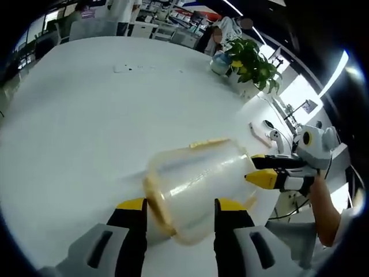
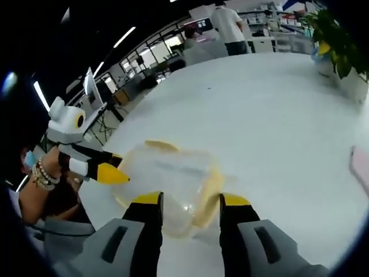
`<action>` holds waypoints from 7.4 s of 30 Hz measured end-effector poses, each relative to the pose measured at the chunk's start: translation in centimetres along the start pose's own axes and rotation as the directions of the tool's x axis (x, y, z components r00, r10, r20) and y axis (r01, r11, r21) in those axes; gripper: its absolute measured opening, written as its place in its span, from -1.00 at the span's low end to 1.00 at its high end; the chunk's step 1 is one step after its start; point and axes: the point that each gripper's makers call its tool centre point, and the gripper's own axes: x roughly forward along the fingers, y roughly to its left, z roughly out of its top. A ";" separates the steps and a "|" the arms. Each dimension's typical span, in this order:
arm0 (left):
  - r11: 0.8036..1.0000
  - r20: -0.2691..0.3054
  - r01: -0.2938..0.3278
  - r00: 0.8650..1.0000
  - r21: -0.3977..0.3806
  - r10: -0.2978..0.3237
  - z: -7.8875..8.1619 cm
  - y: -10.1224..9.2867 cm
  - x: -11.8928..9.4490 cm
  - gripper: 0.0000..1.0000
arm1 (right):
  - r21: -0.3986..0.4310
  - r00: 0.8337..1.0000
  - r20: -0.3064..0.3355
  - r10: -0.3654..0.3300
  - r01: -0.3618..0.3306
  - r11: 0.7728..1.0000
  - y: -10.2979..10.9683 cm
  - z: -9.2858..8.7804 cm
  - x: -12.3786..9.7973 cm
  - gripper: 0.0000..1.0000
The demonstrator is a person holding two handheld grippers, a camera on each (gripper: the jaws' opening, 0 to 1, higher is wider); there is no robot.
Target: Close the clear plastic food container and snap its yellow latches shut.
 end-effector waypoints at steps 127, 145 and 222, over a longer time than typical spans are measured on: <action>0.771 -0.067 0.170 0.984 0.614 -0.163 1.8 -6.7 -0.9 -0.49 | -0.471 0.978 -0.107 0.179 -0.208 0.857 7.4 4.5 1.9 -0.87; 0.694 -0.126 0.214 0.976 0.687 -0.176 0.8 -7.9 0.1 -0.52 | -0.550 0.969 -0.191 0.156 -0.237 0.801 6.7 4.3 5.0 -0.87; 0.115 -0.006 0.008 1.000 0.993 -0.015 -1.5 -8.3 2.8 -0.23 | -0.498 0.693 -0.675 0.254 -0.681 0.537 6.2 2.7 6.4 -0.36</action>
